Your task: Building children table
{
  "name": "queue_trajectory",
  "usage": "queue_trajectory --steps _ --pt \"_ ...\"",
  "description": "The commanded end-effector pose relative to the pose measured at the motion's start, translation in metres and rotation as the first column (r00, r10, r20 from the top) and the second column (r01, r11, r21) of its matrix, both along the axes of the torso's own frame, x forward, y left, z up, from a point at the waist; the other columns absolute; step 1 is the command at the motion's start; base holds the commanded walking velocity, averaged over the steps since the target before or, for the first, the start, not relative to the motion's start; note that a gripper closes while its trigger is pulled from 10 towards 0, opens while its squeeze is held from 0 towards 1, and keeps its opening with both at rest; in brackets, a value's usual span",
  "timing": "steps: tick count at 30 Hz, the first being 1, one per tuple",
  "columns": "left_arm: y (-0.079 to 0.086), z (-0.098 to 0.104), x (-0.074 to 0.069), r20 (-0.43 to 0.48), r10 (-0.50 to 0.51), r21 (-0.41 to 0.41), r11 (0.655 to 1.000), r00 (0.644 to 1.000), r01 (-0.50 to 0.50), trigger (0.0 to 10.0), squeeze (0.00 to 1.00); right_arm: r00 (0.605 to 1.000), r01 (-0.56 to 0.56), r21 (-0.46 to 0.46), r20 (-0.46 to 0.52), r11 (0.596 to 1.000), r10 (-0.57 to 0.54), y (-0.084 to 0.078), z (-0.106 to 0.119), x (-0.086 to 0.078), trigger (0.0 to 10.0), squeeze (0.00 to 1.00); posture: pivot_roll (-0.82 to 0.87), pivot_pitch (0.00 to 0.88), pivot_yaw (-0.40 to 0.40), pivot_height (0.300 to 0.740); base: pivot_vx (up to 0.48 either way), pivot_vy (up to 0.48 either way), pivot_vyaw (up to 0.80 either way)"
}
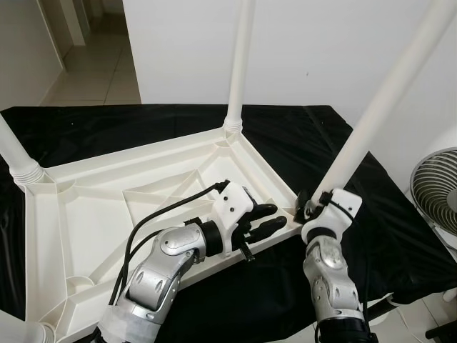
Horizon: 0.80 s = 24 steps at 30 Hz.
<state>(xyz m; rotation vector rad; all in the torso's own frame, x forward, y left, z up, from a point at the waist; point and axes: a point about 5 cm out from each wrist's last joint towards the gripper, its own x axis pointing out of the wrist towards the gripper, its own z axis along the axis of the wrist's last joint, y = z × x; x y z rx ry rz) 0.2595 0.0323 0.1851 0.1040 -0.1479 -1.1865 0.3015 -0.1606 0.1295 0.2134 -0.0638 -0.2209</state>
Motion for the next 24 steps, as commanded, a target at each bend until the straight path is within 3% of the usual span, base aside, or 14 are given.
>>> queue_trajectory --steps 1,11,12,16,19,20,24 --pt "0.000 0.002 0.003 0.004 0.069 -0.009 0.998 0.998 -0.069 10.0 0.00 0.995 -0.065 0.001 0.076 0.998 0.064 -0.007 0.009 0.000 10.0 1.00 0.02 0.036 -0.022 0.740 0.000 0.000 0.00" --pt "0.000 0.003 0.005 0.006 0.069 -0.012 0.998 0.998 -0.069 10.0 0.00 0.980 -0.156 -0.074 0.112 0.985 0.164 -0.026 0.018 0.004 10.0 1.00 0.02 0.031 -0.018 0.740 0.000 0.000 0.00" --pt "0.000 0.003 0.005 0.006 0.068 -0.012 0.998 0.998 -0.068 10.0 0.00 0.971 -0.201 -0.095 0.110 0.975 0.211 -0.030 0.020 0.004 10.0 0.00 0.02 0.032 -0.016 0.740 0.000 0.000 0.00" --pt "0.000 0.003 0.004 0.003 0.066 -0.012 0.998 0.998 -0.066 10.0 0.00 0.929 -0.343 -0.168 0.083 0.924 0.360 -0.039 0.023 0.007 10.0 0.00 0.02 0.028 -0.012 0.740 0.000 0.000 0.00" --pt "-0.001 0.002 0.004 0.001 0.063 -0.011 0.998 0.998 -0.063 10.0 0.00 0.913 -0.383 -0.203 0.067 0.901 0.403 -0.042 0.024 0.009 10.0 0.00 0.02 0.028 -0.012 0.740 0.000 0.000 0.00" --pt "-0.002 0.001 0.003 -0.005 0.055 -0.010 0.998 0.999 -0.055 10.0 0.00 0.882 -0.448 -0.252 0.034 0.858 0.470 -0.049 0.024 0.012 10.0 0.00 0.02 0.028 -0.012 0.740 0.000 0.000 0.00" --pt "-0.003 -0.002 0.003 -0.010 0.052 -0.003 0.999 0.999 -0.053 10.0 0.00 0.846 -0.514 -0.296 -0.016 0.805 0.534 -0.054 0.022 0.014 10.0 0.00 0.01 0.016 -0.012 0.740 0.000 0.000 0.00"
